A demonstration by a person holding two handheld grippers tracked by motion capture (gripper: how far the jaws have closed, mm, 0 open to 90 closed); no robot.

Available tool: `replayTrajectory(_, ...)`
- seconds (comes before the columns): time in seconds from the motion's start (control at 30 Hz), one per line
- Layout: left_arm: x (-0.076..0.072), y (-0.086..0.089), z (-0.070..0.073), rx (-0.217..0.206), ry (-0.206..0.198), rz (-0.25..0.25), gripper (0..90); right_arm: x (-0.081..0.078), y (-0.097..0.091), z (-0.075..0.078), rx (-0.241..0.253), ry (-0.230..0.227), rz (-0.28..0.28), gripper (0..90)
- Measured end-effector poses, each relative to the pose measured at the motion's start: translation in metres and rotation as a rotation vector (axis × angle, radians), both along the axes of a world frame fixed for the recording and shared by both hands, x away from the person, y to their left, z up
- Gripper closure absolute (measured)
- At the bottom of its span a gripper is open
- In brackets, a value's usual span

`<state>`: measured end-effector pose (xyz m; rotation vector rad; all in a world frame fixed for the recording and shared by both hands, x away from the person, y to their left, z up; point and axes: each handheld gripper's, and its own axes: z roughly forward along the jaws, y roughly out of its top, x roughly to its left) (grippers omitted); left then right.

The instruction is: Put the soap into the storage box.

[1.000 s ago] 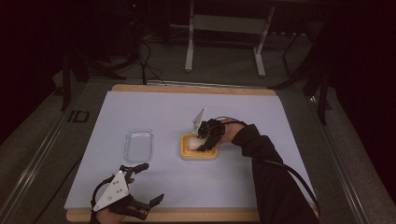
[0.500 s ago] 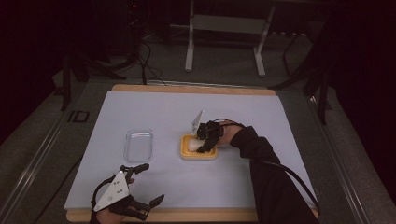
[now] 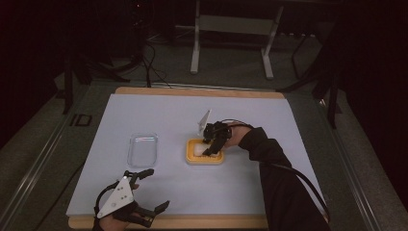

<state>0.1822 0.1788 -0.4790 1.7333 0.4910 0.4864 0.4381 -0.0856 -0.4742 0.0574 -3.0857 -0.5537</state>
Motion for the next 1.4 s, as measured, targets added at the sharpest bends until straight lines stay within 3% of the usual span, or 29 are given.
replayTrajectory(0.1,0.0,0.0,0.0,-0.001,0.0,0.0,1.1,-0.001,-0.001,0.006,-0.007,-0.015,0.003,44.3)
replayTrajectory(0.47,0.001,-0.001,0.0,0.003,0.003,-0.003,1.1,-0.007,-0.011,0.031,0.04,-0.043,-0.003,43.3)
replayTrajectory(0.67,0.001,-0.001,0.0,0.004,0.004,-0.002,1.1,-0.008,-0.024,0.045,0.062,-0.067,-0.04,43.3)
replayTrajectory(0.97,0.001,-0.001,-0.001,0.007,0.004,0.0,1.1,-0.01,-0.042,0.059,0.088,-0.05,-0.088,43.6)
replayTrajectory(1.17,0.002,-0.001,-0.001,0.007,0.005,0.001,1.1,-0.015,-0.057,0.06,0.068,-0.105,-0.165,34.3)
replayTrajectory(1.27,0.002,-0.001,-0.001,0.007,0.005,0.003,1.1,-0.016,-0.062,0.059,0.077,-0.134,-0.184,24.6)
replayTrajectory(1.33,0.002,0.0,-0.001,0.005,0.004,0.004,1.1,-0.018,-0.066,0.057,0.111,-0.167,-0.196,14.9)
replayTrajectory(1.4,0.002,0.0,-0.001,0.005,0.006,0.003,1.1,-0.02,-0.069,0.054,0.108,-0.202,-0.216,14.1)
